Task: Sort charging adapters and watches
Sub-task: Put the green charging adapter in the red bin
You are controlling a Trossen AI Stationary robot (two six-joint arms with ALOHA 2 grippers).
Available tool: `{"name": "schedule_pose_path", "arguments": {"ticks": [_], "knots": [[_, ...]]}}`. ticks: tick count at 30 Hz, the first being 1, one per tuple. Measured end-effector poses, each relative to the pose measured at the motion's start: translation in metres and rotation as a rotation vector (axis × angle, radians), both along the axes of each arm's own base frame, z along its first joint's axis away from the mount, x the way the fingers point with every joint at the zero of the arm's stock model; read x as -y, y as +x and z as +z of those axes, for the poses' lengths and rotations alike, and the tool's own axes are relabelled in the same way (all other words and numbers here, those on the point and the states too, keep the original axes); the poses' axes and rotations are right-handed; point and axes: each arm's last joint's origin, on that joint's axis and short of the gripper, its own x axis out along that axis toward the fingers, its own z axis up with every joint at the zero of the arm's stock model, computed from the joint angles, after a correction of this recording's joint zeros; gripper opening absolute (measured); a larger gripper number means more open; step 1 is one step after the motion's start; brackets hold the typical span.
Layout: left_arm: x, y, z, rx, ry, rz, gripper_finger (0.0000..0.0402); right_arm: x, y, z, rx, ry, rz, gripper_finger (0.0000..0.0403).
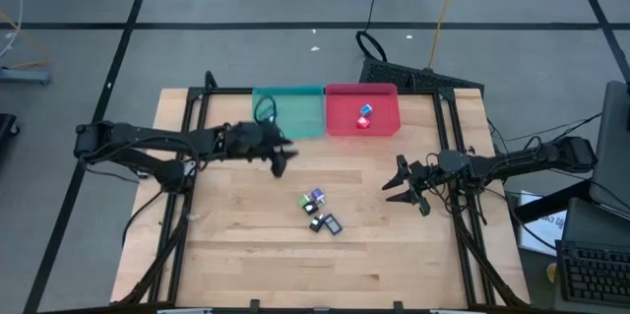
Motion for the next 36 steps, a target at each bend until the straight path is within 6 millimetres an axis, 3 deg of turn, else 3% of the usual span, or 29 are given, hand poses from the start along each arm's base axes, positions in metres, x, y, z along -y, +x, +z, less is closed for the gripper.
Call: {"name": "schedule_pose_path", "arguments": {"ticks": [7,12,16,24,29,36], "knots": [[0.062,0.009,-0.011,-0.029,-0.013,-0.242,0.0212,0.0,0.0,0.0,0.002,0.0,0.0,0.0155],[0.093,0.014,-0.034,-0.101,-0.004,-0.205,0.0212,0.0,0.0,0.002,0.023,0.001,-0.001,0.0155],[0.103,0.023,-0.055,-0.172,-0.066,-0.152,0.0212,0.0,0.0,0.002,0.022,0.005,-0.001,0.0155],[0.114,0.054,-0.088,-0.306,0.009,-0.177,0.0211,0.0,0.0,0.002,0.021,0.004,-0.001,0.0155],[0.114,0.062,-0.101,-0.38,0.078,-0.126,0.0211,0.0,0.0,0.002,0.017,0.004,-0.001,0.0155],[0.113,0.062,-0.104,-0.408,0.095,-0.085,0.0211,0.0,0.001,0.002,0.016,0.004,-0.002,0.0155]]}}
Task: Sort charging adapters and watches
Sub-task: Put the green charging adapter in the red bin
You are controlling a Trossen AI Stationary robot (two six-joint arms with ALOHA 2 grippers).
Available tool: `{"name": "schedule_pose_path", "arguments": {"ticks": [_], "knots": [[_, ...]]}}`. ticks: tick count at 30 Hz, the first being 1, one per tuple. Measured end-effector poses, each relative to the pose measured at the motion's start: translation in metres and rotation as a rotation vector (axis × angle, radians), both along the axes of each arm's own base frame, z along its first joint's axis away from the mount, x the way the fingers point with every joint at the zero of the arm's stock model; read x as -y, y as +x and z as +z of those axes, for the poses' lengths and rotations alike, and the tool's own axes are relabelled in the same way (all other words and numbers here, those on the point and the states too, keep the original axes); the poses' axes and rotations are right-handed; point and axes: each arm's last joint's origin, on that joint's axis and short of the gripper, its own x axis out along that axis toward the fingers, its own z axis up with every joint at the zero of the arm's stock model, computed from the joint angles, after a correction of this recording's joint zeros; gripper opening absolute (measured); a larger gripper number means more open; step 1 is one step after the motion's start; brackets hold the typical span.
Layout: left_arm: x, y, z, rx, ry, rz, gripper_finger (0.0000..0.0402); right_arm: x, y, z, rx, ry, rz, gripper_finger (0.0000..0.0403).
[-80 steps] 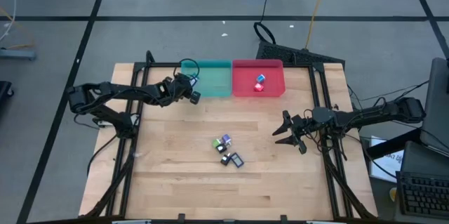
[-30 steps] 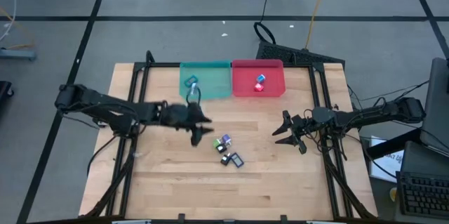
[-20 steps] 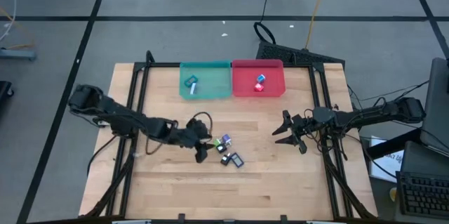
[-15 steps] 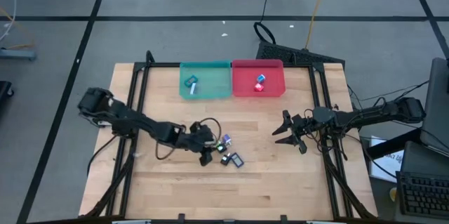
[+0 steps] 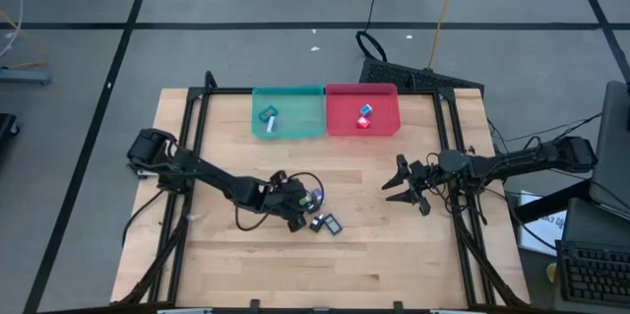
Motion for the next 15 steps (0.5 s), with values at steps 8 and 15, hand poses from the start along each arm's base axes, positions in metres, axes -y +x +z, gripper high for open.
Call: {"name": "schedule_pose_path", "arguments": {"ticks": [8,15], "knots": [[-0.0005,-0.0037,0.0012,-0.031,-0.017,0.0,0.0211,0.0,0.0,0.0,0.001,-0.004,0.001,0.0155],[-0.0016,-0.0067,0.0014,-0.064,-0.033,-0.01,0.0211,0.0,0.0,-0.0004,-0.003,-0.004,0.0,0.0155]]}}
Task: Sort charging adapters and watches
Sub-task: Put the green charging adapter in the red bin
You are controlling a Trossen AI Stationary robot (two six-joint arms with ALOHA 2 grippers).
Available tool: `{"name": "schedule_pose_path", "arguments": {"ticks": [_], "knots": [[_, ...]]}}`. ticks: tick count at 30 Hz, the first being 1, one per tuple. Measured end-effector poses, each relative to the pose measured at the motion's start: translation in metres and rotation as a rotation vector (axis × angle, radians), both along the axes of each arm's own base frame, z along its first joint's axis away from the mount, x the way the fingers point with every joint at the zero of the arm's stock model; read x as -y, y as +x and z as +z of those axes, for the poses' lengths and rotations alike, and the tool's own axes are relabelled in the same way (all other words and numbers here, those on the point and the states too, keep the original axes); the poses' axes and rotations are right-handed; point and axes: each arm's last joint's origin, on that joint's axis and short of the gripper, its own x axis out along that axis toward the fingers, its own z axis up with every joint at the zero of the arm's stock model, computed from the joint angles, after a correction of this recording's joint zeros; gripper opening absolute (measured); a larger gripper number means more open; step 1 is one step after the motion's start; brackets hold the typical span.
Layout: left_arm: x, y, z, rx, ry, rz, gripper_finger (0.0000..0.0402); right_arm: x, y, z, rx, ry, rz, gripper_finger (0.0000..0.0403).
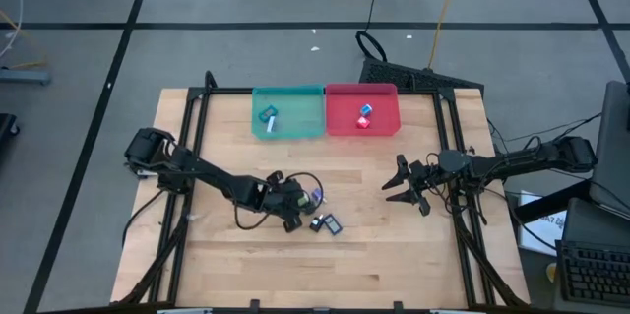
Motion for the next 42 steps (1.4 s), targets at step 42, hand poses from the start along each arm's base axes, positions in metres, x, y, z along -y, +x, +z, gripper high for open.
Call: {"name": "schedule_pose_path", "arguments": {"ticks": [42], "knots": [[-0.011,0.007,-0.018,-0.063,0.134,-0.084,0.0211,0.0,0.0,0.0,-0.003,0.0,0.0,0.0155]]}}
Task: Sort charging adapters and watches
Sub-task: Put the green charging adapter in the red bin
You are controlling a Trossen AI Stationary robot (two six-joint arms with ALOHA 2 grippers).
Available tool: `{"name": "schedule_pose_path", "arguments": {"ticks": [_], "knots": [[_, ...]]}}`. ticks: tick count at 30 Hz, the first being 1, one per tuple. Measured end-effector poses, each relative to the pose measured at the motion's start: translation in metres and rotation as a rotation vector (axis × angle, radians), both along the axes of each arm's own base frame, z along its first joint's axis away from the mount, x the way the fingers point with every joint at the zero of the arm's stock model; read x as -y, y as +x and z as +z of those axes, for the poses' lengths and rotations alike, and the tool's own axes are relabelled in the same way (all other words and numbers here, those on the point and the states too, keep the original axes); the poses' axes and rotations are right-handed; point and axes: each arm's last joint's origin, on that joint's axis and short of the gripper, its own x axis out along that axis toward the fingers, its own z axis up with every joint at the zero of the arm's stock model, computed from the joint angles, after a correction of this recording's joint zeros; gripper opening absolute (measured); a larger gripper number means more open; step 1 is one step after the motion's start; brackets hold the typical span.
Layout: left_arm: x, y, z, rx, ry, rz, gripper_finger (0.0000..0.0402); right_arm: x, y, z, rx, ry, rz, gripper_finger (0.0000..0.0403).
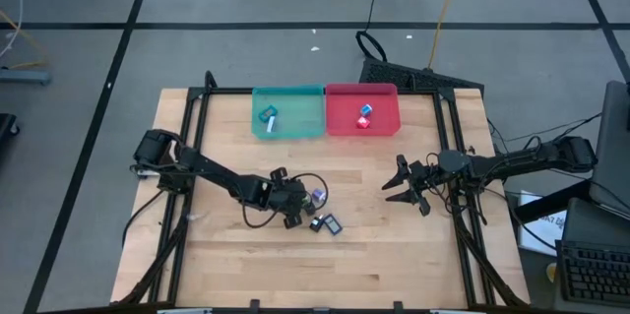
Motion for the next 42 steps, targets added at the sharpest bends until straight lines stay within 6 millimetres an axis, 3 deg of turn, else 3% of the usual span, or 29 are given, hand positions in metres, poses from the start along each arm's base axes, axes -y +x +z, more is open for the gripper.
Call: {"name": "schedule_pose_path", "arguments": {"ticks": [7,15,21,29,33,42], "knots": [[-0.004,0.001,0.0,-0.002,-0.005,0.008,0.0209,0.0,0.0,0.0,0.0,0.0,0.0,0.0155],[-0.004,0.001,0.0,-0.004,0.008,-0.01,0.0128,0.0,0.0,0.0,0.0,0.0,0.0,0.0155],[-0.008,0.0,0.004,-0.009,0.031,0.001,0.0128,0.0,0.0,0.0,0.001,-0.003,-0.007,0.0155],[-0.011,-0.004,0.041,0.12,0.134,-0.002,0.0128,0.008,0.003,0.002,0.023,-0.009,-0.278,0.0155],[-0.011,-0.002,0.058,0.205,0.208,-0.024,0.0128,0.009,0.005,0.001,0.013,0.029,-0.313,0.0155],[-0.007,0.025,0.081,0.221,0.435,-0.147,0.0128,0.009,0.013,-0.006,-0.027,0.127,-0.356,0.0178]]}}
